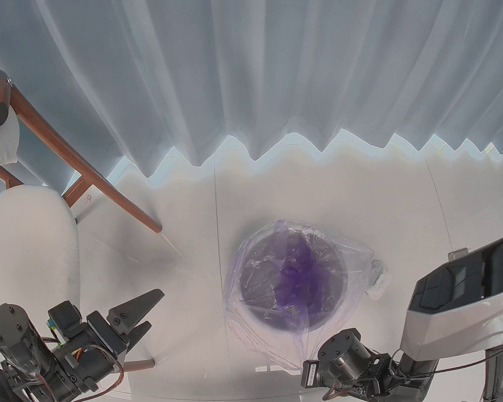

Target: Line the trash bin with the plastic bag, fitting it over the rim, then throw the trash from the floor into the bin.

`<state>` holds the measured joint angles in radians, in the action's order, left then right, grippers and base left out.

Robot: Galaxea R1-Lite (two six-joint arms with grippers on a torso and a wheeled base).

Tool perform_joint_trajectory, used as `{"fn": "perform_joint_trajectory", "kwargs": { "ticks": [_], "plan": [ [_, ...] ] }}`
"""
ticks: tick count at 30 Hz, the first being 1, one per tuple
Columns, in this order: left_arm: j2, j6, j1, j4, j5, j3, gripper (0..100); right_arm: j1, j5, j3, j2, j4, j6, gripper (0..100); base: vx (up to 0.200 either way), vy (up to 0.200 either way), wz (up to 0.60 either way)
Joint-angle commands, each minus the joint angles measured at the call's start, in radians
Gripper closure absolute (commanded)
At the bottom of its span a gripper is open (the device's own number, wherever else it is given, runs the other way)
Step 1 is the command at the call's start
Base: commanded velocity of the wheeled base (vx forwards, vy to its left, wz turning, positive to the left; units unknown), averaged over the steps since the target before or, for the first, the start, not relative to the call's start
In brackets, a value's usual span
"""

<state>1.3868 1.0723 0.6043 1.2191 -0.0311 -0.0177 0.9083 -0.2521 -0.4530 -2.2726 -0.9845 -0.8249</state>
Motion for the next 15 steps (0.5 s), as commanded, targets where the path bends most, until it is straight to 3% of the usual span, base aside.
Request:
{"fn": "perform_joint_trajectory", "kwargs": {
  "ticks": [1, 5, 6, 12, 15],
  "plan": [
    [0.021, -0.003, 0.0, 0.002, 0.003, 0.018, 0, -0.032, -0.013, -0.033, -0.105, -0.025, 0.016, 100, 0.0, 0.0, 0.0],
    [0.026, -0.005, 0.0, 0.002, 0.005, 0.018, 0, -0.045, -0.039, -0.058, -0.124, -0.025, 0.018, 100, 0.0, 0.0, 0.0],
    [0.031, -0.005, 0.002, 0.002, 0.005, 0.018, 0, -0.045, -0.041, -0.053, -0.125, -0.025, 0.02, 0, 0.0, 0.0, 0.0],
    [0.06, -0.026, 0.003, 0.002, 0.019, 0.018, 0, -0.034, -0.05, -0.003, -0.044, -0.148, -0.003, 0, 0.0, 0.0, 0.0],
    [0.118, -0.14, 0.003, 0.0, 0.049, 0.018, 0, -0.029, -0.012, 0.063, 0.028, -0.217, -0.005, 0, 0.0, 0.0, 0.0]
  ]
}}
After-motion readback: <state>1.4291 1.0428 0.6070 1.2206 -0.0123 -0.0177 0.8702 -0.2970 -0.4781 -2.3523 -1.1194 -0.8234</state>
